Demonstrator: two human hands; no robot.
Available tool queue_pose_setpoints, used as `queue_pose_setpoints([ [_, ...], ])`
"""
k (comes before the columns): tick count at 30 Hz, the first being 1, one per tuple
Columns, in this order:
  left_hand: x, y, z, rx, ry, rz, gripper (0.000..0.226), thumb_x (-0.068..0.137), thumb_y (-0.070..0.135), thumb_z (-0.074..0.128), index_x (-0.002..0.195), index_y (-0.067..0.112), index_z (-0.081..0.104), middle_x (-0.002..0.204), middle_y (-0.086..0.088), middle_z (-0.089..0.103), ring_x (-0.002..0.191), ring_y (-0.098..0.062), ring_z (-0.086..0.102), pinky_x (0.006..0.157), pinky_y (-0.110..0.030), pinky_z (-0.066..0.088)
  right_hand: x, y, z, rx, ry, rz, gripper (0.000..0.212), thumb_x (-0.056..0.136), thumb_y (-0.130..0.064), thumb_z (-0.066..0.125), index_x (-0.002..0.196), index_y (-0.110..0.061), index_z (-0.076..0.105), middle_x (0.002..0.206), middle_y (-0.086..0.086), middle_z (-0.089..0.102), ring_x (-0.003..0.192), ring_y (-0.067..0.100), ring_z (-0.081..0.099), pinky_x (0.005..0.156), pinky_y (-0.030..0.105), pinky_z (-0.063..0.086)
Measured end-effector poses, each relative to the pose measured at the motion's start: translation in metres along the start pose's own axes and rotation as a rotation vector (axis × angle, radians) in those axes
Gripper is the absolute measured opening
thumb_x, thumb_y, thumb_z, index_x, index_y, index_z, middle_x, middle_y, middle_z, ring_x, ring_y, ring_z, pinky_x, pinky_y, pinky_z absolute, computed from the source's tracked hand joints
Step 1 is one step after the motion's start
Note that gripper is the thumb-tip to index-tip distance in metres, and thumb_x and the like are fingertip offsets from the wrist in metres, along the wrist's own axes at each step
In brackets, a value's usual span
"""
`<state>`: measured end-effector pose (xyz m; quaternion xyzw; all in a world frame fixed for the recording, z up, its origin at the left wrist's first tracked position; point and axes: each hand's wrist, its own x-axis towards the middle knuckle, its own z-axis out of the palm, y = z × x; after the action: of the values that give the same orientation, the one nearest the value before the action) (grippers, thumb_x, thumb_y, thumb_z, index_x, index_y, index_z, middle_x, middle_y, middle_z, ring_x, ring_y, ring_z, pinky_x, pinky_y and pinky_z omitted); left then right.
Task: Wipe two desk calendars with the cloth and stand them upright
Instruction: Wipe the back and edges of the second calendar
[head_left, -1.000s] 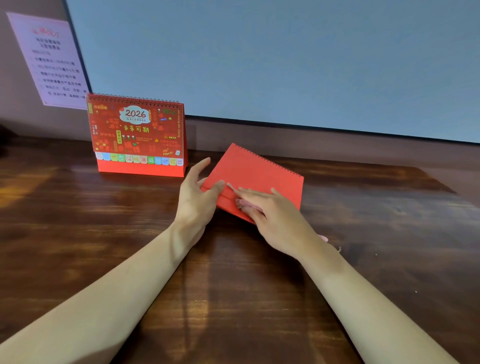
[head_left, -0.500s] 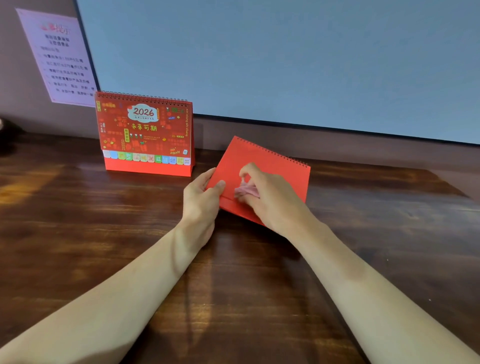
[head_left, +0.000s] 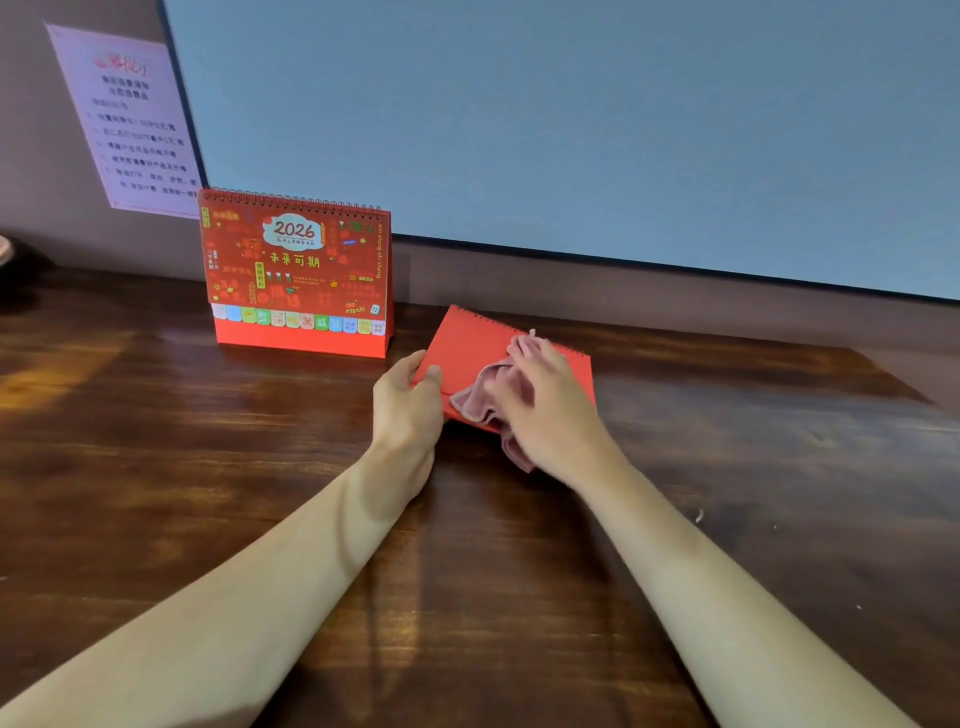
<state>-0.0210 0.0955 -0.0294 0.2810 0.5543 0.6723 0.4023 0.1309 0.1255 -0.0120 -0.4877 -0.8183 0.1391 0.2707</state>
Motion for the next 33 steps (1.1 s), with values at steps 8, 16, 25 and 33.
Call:
queue_pose_setpoints([
  [8,-0.015,0.008,0.001,0.025,-0.061,0.058,0.027,0.111,0.008,0.049,0.108,0.026,0.068,0.102,0.002,0.078,0.099,-0.015,0.077,0.092,-0.033,0.062,-0.020,-0.013,-0.004,-0.054,-0.115,-0.162,0.052,0.108,-0.020,0.045,0.159,-0.021,0.040,0.172,-0.011,0.017,0.157,0.007,0.016,0.115,0.016,0.016],
  [16,-0.032,0.001,0.010,0.105,-0.320,0.140,0.032,0.108,0.010,0.054,0.128,0.023,0.076,0.113,-0.006,0.082,0.104,-0.024,0.075,0.105,-0.053,0.056,0.029,0.007,-0.019,-0.093,0.068,-0.248,0.045,0.101,-0.021,0.039,0.134,-0.012,0.067,0.146,0.006,0.056,0.141,0.025,0.043,0.117,0.020,0.025],
  [25,-0.029,-0.005,0.011,0.067,-0.264,0.152,0.038,0.098,-0.006,0.052,0.105,0.015,0.083,0.099,-0.013,0.081,0.090,-0.023,0.071,0.091,-0.051,0.055,0.000,0.003,-0.009,-0.003,0.135,-0.332,0.023,0.095,-0.015,0.068,0.116,-0.015,0.075,0.115,0.000,0.062,0.114,0.020,0.056,0.097,0.029,0.045],
  [33,-0.034,0.001,0.013,0.021,-0.252,0.114,0.030,0.109,0.007,0.055,0.115,0.028,0.076,0.107,-0.006,0.083,0.101,-0.026,0.078,0.103,-0.058,0.057,0.023,0.025,-0.031,-0.027,0.229,-0.098,0.023,0.084,-0.022,0.073,0.107,-0.020,0.070,0.115,0.000,0.048,0.099,0.024,0.059,0.081,0.034,0.049],
])
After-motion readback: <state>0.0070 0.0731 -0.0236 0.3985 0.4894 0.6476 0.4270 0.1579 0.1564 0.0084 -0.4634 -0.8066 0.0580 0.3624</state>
